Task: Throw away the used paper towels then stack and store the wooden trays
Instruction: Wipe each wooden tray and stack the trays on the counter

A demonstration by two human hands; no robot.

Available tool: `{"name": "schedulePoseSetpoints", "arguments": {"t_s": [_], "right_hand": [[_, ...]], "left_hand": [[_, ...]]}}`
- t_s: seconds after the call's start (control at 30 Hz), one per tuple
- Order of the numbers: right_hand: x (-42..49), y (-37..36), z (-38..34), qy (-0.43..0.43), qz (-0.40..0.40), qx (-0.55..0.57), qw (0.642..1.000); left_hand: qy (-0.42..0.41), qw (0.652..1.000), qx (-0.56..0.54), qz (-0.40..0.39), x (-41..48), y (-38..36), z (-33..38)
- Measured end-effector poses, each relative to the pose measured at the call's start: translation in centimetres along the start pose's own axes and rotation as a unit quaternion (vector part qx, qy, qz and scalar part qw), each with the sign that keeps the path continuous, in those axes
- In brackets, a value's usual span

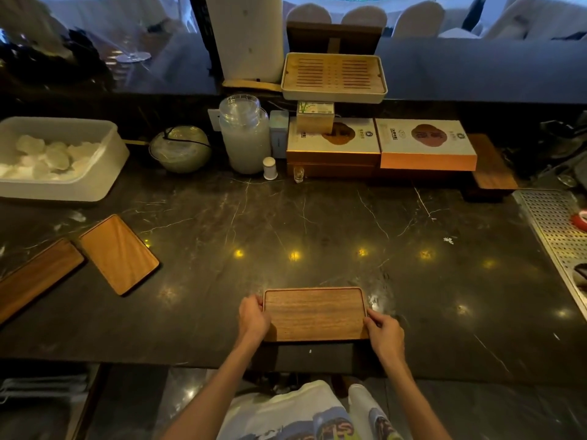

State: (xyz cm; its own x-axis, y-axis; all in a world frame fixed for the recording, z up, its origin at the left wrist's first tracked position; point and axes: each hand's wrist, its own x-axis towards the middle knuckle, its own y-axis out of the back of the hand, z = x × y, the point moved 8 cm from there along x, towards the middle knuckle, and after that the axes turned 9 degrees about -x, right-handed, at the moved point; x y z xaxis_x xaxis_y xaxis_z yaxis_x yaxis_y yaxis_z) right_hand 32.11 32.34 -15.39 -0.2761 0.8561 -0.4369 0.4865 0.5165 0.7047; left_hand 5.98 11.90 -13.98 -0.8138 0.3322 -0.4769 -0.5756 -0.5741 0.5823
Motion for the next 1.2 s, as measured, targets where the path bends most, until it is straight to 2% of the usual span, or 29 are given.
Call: {"name": "schedulePoseSetpoints", "arguments": {"t_s": [0.2, 0.5, 0.93, 1.07, 1.2], "right_hand": [[-0.1, -0.1, 0.2, -0.001, -0.005, 0.014, 1.000], [0.3, -0.4, 0.4, -0.020, 0.000, 0.011, 1.000], [0.3, -0.6, 1.1, 0.007, 0.006, 0.001, 1.000], [-0.3, -0.5, 0.3, 0.059, 0.021, -0.080, 0.995], [-2.1, -1.0, -1.4, 0.191, 0.060, -0.145, 0.969]], "left_hand": [[0.000, 1.000, -0.014, 0.012, 0.0, -0.3, -0.7], [-0.013, 0.999, 0.023, 0.027, 0.0, 0.2, -0.2], [-0.049, 0.998, 0.035, -0.001, 0.1, -0.1, 0.2], [-0.134, 0.985, 0.106, 0.003, -1.6, -0.7, 0.9], [-0.260, 0.950, 0.173, -0.001, -4.0, -1.9, 1.6]]}}
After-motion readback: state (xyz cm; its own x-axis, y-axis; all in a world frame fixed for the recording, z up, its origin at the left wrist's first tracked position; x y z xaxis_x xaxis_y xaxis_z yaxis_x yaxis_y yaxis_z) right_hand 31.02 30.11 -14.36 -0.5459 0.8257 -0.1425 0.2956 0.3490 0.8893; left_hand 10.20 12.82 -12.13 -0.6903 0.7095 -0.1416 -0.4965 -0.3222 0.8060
